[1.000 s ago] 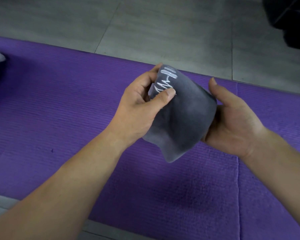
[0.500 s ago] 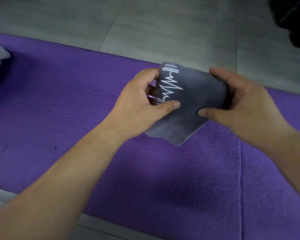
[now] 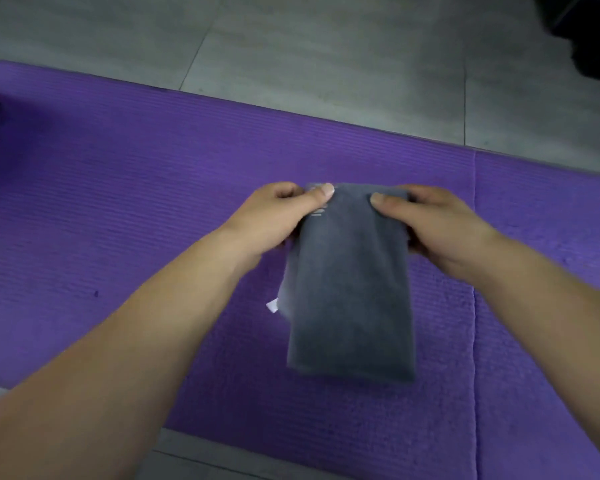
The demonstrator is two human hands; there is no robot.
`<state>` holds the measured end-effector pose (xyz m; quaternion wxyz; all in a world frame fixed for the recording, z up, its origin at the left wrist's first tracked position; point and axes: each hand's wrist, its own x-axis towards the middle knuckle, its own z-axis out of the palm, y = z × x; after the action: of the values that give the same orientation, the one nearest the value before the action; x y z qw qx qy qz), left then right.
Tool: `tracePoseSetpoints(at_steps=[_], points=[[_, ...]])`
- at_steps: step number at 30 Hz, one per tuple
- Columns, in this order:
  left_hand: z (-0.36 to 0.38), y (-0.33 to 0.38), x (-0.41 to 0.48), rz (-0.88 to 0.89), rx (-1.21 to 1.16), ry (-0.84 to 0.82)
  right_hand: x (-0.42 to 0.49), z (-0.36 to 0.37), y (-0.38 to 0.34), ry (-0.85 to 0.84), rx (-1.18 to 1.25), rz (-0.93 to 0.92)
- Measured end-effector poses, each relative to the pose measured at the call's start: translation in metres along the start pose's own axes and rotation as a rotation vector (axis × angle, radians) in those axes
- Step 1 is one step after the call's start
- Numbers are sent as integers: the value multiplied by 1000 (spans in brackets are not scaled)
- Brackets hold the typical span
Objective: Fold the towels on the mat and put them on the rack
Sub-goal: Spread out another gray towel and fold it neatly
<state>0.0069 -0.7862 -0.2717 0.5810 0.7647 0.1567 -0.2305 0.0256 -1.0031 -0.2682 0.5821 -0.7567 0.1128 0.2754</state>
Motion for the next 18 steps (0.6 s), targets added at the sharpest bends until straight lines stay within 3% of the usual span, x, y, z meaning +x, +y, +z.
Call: tracePoseSetpoints(at_steps=[4,7,13,18], points=[[16,-41,40,-108,-80,-6,50,20,43,166,51,69],[16,-49,44,-92,-35,106,52,24,55,252,92,51],[17,-53,24,-100,-29,-109,9,23,62,179,-11,38],[20,-40,25,-133,-233,-160,0,20,50,51,207,-4]])
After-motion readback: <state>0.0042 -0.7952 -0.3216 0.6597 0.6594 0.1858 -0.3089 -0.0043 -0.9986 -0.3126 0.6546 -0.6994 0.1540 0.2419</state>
